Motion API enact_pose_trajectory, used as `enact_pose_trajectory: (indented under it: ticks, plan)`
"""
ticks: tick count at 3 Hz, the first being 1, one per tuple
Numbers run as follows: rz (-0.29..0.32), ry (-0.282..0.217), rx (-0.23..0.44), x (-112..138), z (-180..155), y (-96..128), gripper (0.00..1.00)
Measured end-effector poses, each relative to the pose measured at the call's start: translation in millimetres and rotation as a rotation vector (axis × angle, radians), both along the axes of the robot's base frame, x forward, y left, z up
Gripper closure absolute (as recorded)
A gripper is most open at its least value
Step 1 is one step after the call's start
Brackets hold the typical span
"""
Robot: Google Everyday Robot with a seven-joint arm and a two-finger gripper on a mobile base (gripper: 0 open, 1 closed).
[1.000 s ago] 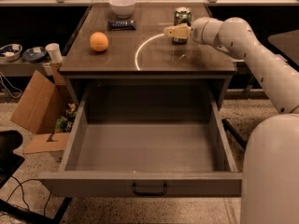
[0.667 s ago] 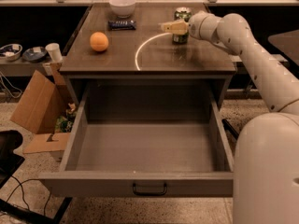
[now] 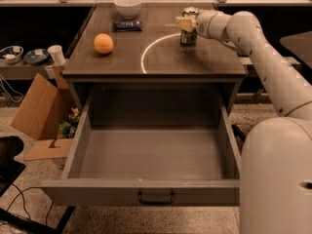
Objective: Place green can into top drawer
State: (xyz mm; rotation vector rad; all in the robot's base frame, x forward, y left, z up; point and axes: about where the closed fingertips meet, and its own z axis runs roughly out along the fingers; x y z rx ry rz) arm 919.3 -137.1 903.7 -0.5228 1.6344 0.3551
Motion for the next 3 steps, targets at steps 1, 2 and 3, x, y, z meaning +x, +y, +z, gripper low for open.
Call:
enact_pose_trajectory:
  ticks: [1, 2, 3]
  plan:
    - [0.0, 0.0, 0.0, 0.0, 0.0, 0.1, 0.78]
    - [0.0, 0.0, 0.0, -0.1, 0.1, 0.1, 1.0]
    - [0.042, -0.026, -0.027, -14.3, 23.9, 10.5, 1.0]
